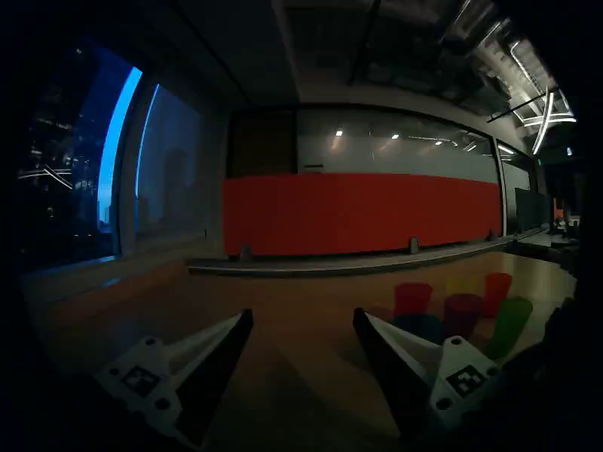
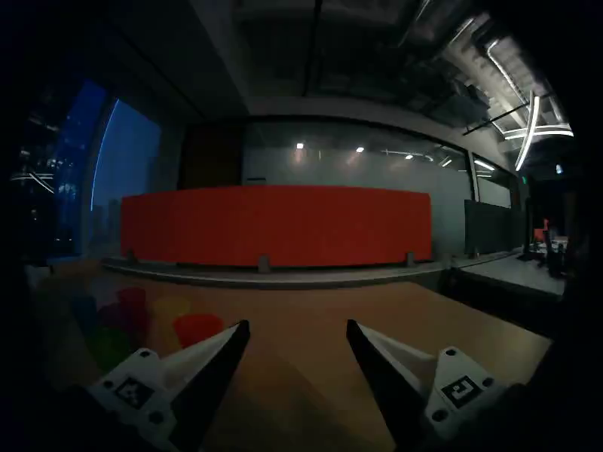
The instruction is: Pour water
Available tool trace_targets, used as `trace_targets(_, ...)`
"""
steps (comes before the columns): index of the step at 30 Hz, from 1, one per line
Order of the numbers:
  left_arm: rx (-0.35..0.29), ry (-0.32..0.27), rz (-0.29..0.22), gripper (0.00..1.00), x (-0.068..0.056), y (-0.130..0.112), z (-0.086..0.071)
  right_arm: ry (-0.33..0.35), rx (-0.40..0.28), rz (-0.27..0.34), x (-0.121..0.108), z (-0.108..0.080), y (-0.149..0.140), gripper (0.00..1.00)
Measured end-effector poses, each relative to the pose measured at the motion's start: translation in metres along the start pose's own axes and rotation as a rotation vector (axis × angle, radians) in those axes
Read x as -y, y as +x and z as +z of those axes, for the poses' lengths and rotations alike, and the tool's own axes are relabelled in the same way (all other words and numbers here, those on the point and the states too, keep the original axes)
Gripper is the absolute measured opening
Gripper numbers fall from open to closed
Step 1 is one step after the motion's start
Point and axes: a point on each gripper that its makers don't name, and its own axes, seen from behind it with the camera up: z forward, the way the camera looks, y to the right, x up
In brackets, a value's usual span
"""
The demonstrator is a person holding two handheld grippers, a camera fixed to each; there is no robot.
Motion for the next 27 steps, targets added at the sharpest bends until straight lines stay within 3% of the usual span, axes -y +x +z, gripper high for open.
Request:
trace_targets(5, -0.007, -0.019, -0.001, 0.99, -0.002, 0.021, -0.002, -0.005, 0.016, 0.01, -0.004, -0.003, 0.006, 0.99)
trace_targets(14, 0.047, -0.098, -0.019, 0.99, -0.008, 0.056, 0.006, 0.012, 0.039, 0.016, -0.002, -0.006, 0.051, 0.99)
trace_targets(21, 0.045, -0.111, -0.019, 0.99, 0.001, 0.107, 0.011, 0.03, 0.064, -0.006, 0.005, -0.003, 0.098, 0.99)
trace_targets(27, 0.026, -0.141, -0.017, 0.99, 0.001, 0.154, 0.013, 0.055, 0.068, -0.009, 0.017, 0.0, 0.138, 0.99)
